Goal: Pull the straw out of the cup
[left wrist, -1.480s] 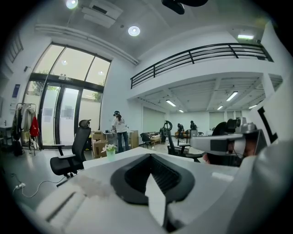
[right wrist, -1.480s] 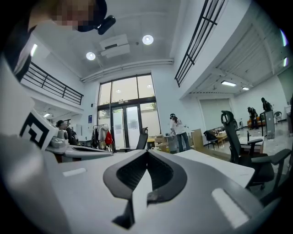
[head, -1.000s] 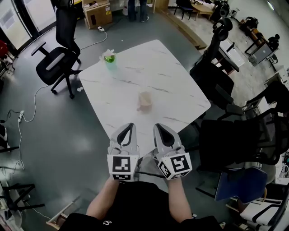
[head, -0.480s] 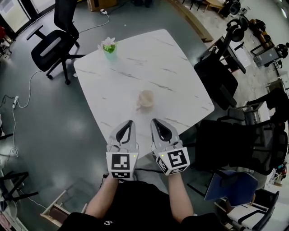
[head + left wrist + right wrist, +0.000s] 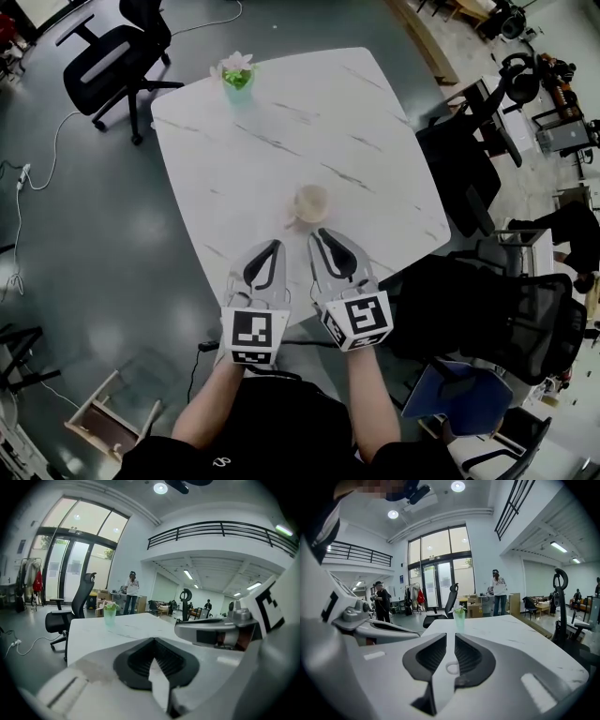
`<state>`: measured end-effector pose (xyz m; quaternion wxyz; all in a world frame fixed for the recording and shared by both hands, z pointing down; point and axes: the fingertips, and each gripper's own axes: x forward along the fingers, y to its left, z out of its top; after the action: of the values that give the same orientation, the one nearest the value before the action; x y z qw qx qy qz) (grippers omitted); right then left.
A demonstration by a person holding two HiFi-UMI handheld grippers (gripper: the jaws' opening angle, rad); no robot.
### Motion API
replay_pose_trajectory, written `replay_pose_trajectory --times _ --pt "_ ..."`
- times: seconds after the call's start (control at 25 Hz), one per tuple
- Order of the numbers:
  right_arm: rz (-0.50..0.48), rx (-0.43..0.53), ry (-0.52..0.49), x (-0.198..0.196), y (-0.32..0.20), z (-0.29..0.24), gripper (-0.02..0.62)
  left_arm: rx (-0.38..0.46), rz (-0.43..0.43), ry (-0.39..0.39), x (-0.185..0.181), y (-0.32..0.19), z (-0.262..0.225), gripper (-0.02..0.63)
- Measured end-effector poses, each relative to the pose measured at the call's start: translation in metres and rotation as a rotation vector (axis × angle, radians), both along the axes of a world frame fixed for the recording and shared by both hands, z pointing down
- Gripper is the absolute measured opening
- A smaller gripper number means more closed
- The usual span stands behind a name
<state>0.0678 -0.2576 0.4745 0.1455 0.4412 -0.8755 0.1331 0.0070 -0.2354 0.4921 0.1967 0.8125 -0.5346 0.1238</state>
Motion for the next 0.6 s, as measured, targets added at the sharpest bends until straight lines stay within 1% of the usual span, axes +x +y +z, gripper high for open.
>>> replay_pose_trajectory --times 0.32,0.6 --pt "-0.047 -0.028 0.049 -0.008 -0.023 0.024 0.089 -0.025 -0.051 0.012 -0.007 -0.012 0.016 0.002" --pt "-0.073 -0.035 0.084 -0.016 -0.045 0.039 0.107 -0.022 -0.062 0.009 -0.007 -0.023 0.019 0.002"
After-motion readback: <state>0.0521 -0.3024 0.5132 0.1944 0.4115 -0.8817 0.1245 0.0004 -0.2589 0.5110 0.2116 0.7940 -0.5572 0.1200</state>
